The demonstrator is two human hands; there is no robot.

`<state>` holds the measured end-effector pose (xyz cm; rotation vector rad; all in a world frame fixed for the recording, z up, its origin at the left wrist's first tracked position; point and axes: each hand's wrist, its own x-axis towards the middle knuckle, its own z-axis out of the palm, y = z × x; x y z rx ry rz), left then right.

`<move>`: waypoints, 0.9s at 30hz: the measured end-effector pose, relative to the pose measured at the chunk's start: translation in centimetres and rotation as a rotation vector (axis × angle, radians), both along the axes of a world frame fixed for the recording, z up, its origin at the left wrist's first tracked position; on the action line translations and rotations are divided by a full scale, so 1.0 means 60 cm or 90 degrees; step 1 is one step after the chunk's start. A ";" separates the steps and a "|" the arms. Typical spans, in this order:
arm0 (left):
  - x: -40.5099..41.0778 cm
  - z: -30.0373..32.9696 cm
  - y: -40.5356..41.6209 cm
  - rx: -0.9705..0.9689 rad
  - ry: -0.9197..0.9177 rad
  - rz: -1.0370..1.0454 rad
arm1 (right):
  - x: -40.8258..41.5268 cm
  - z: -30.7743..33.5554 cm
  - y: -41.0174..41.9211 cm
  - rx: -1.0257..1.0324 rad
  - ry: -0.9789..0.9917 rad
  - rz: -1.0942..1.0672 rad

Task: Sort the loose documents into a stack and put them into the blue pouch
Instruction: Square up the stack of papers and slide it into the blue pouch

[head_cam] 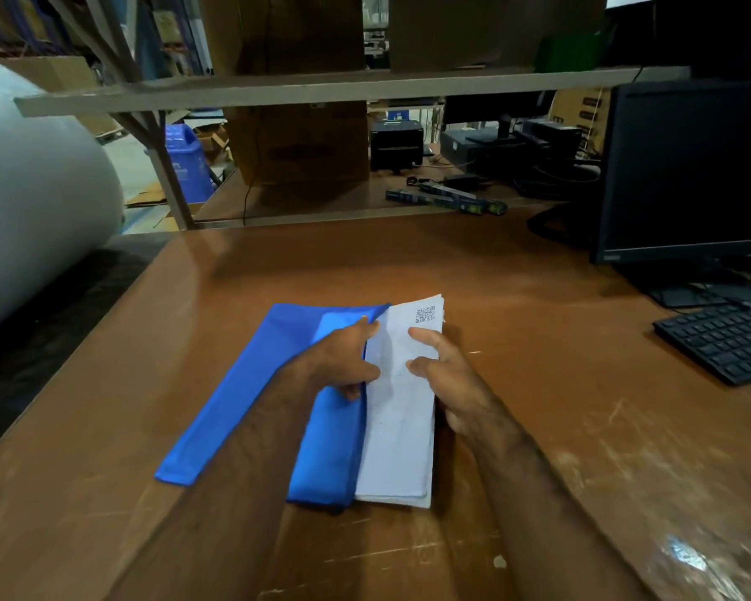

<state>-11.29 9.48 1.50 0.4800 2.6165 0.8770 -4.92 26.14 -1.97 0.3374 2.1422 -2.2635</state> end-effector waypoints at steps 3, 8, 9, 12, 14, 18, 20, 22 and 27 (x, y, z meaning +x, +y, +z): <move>0.016 -0.004 -0.013 -0.027 -0.051 -0.009 | 0.003 -0.005 -0.001 -0.009 -0.021 -0.033; 0.028 -0.007 -0.010 0.150 -0.106 0.039 | 0.002 -0.011 -0.033 0.085 0.010 -0.029; 0.030 -0.006 -0.008 0.193 -0.123 0.053 | -0.001 -0.013 -0.039 0.102 0.015 -0.013; 0.037 -0.007 -0.011 0.235 -0.147 0.082 | 0.002 -0.006 -0.049 0.083 0.006 -0.001; 0.040 -0.004 -0.020 0.234 -0.157 0.094 | 0.013 0.003 -0.045 0.058 -0.013 -0.024; 0.051 0.000 -0.021 0.172 -0.172 0.075 | 0.045 0.005 -0.027 0.068 -0.071 -0.035; 0.059 -0.004 -0.013 0.127 -0.173 0.051 | 0.055 0.003 -0.025 0.063 -0.060 -0.024; 0.067 -0.008 -0.010 0.142 -0.158 0.049 | 0.058 0.008 -0.031 0.048 -0.039 -0.026; 0.075 0.020 -0.013 0.438 -0.170 0.104 | 0.048 0.073 -0.044 0.136 0.033 -0.025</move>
